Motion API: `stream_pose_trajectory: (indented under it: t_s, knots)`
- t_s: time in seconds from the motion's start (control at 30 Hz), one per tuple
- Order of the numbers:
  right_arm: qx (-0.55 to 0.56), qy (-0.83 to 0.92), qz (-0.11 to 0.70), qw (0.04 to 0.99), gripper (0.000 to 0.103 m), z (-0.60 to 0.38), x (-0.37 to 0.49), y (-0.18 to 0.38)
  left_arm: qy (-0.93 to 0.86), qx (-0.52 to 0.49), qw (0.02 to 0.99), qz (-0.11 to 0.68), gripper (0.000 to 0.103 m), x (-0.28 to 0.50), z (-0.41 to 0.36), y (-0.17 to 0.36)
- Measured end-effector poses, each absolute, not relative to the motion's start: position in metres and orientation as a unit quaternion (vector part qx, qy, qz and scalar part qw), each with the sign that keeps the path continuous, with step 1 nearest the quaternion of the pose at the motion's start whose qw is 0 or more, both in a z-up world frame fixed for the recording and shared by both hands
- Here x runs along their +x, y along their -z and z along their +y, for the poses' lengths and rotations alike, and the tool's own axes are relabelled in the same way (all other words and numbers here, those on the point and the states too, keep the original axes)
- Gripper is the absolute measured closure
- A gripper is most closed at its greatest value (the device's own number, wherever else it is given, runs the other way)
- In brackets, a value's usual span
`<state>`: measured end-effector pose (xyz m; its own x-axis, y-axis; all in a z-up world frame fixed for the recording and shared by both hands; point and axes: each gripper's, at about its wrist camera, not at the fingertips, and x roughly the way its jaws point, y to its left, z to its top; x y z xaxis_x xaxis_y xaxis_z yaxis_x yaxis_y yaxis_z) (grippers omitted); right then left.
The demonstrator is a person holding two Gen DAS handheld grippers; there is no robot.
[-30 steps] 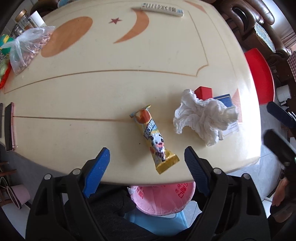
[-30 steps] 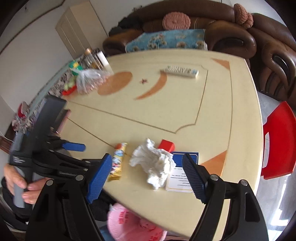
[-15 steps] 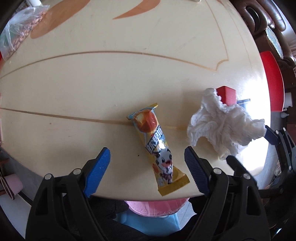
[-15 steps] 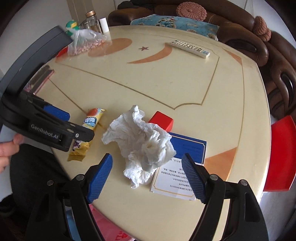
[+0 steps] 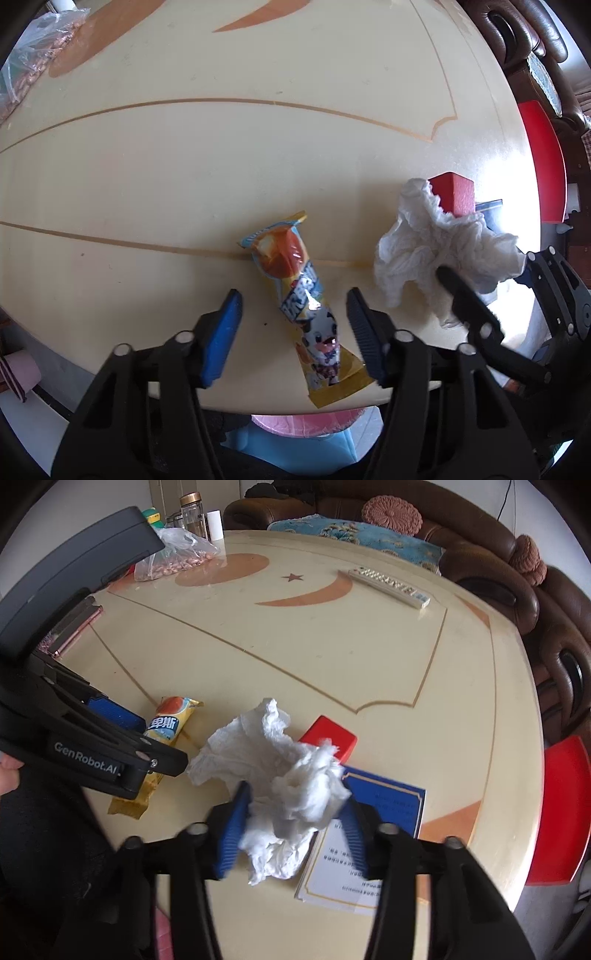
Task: Collect trash
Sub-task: 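Grasp the white tissue with the right tool while the left tool grasps the candy wrapper, then lift the tissue and candy wrapper and carry them over the pink bin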
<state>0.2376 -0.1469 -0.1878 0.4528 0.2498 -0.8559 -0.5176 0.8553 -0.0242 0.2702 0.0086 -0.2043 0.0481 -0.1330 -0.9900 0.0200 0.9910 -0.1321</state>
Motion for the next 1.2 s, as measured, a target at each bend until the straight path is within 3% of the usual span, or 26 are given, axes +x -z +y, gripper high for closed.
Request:
stream_pose_trajectory:
  t_s: [0.03,0.2,0.23,0.33,0.53,0.83,1.2]
  knots:
    - [-0.137,-0.230,0.473,0.839,0.079,-0.146,0.239,0.188,0.053,-0.040,0.723,0.687,0.052,0.272,0.007,0.204]
    - [-0.129,-0.225,0.466,0.846,0.083,-0.147,0.238,0.185,0.061,-0.048,0.722,0.687,0.067,0.275,0.005,0.196]
    - [-0.129,-0.223,0.463,0.848,0.083,-0.148,0.237,0.183,0.061,-0.047,0.722,0.688,0.074,0.274,0.005,0.196]
    - [-0.121,-0.218,0.451,0.857,0.084,-0.153,0.234,0.170,0.063,-0.045,0.724,0.685,0.078,0.270,0.003,0.194]
    - [-0.107,-0.202,0.432,0.872,0.084,-0.165,0.228,0.147,0.067,-0.040,0.734,0.675,0.083,0.263,0.000,0.183]
    - [-0.092,-0.177,0.415,0.888,0.084,-0.176,0.218,0.123,0.070,-0.027,0.749,0.659,0.084,0.256,0.003,0.166]
    - [-0.069,-0.141,0.394,0.906,0.084,-0.189,0.199,0.077,0.067,0.020,0.812,0.579,0.084,0.227,0.004,0.103]
